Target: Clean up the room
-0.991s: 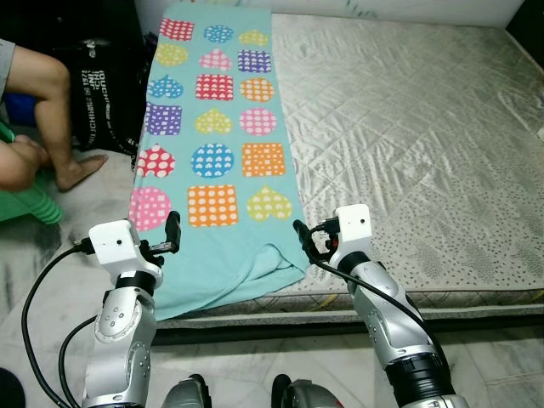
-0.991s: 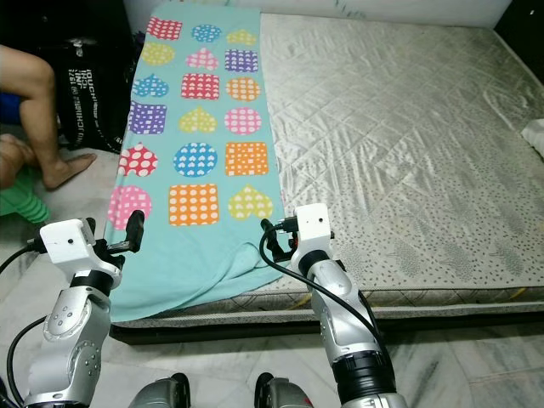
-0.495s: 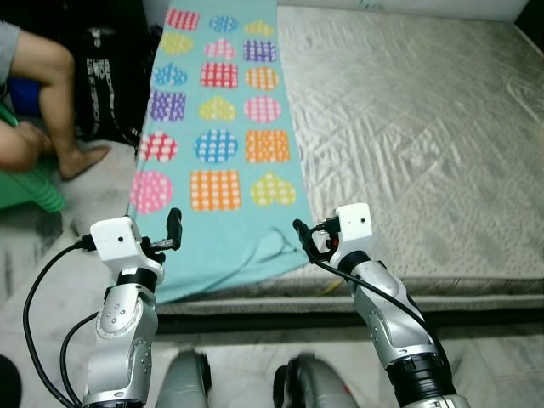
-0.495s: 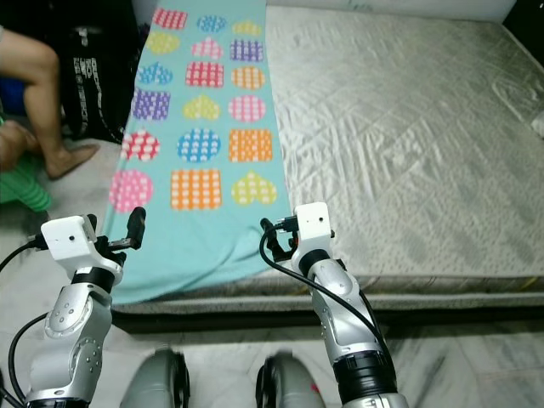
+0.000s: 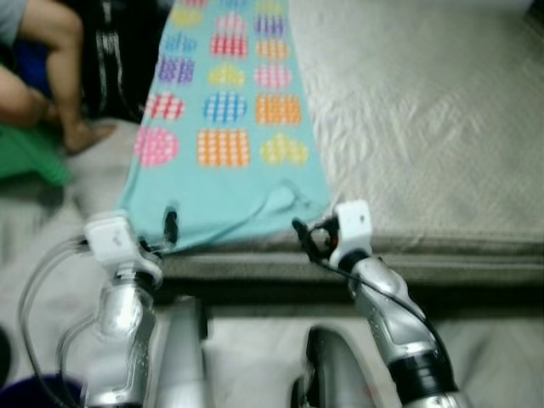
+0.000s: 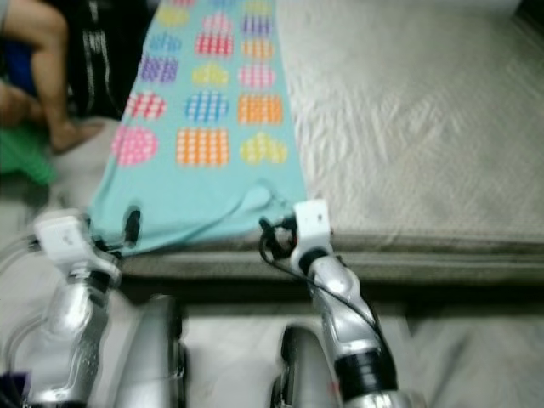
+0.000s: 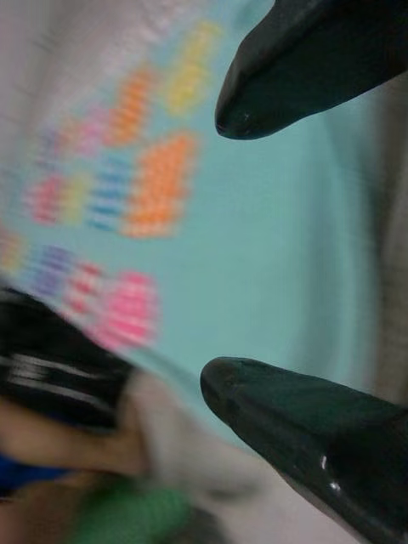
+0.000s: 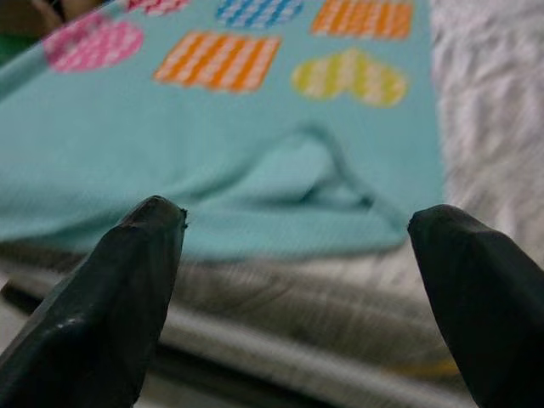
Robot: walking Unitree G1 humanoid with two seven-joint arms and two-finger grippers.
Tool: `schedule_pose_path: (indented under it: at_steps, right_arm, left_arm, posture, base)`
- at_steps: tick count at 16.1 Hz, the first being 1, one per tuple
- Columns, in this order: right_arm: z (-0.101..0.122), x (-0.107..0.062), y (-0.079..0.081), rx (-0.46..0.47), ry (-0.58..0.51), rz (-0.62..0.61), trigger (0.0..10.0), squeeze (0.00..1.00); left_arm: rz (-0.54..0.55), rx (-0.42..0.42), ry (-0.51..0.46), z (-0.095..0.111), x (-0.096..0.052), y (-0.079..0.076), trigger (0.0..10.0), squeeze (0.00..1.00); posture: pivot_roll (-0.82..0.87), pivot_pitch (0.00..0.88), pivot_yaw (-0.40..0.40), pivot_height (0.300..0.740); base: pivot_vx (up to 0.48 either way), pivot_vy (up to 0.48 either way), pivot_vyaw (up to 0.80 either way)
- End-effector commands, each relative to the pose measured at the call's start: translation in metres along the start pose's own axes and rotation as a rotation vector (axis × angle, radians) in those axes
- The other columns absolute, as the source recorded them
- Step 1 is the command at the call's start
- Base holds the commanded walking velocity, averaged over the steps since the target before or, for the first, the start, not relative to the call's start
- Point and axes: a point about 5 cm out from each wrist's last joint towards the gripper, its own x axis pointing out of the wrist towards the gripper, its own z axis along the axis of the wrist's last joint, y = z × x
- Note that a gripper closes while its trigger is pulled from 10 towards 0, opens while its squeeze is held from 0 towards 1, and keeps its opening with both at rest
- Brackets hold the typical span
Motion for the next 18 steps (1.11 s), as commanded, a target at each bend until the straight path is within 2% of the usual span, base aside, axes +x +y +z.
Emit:
schedule_pose_path:
  at_steps: [1,10,13,18]
  right_arm:
    - [0.0,-0.0005,-0.001,-0.002,0.003,-0.001,10.0,0.0]
    - [0.0007,-0.0003,0.0045,-0.01,-0.004,0.045,10.0,0.0]
    - [0.001,-0.001,0.006,-0.002,-0.009,0.058,10.0,0.0]
    - [-0.0001,-0.0013,0.0065,0.003,-0.002,0.067,10.0,0.0]
  left_arm:
    - [-0.005,0.012,-0.024,0.0069,0.0032,-0.0014,10.0,0.0]
    - [-0.053,0.002,-0.032,0.0079,0.0022,-0.0047,10.0,0.0]
    - [-0.055,0.003,-0.031,0.0078,0.0017,-0.0045,10.0,0.0]
    - [-0.062,0.0,-0.03,0.0073,0.0016,-0.0052,10.0,0.0]
  posture:
    - [0.1,0.236,-0.075,0.577]
    - [0.1,0.238,-0.075,0.577]
    - [0.1,0.24,-0.074,0.545]
    - [0.1,0.239,-0.075,0.545]
  base:
    - [0.0,0.0,0.0]
    - [0.0,0.0,0.0]
    - [0.161,0.0,0.0]
    - [0.21,0.0,0.0]
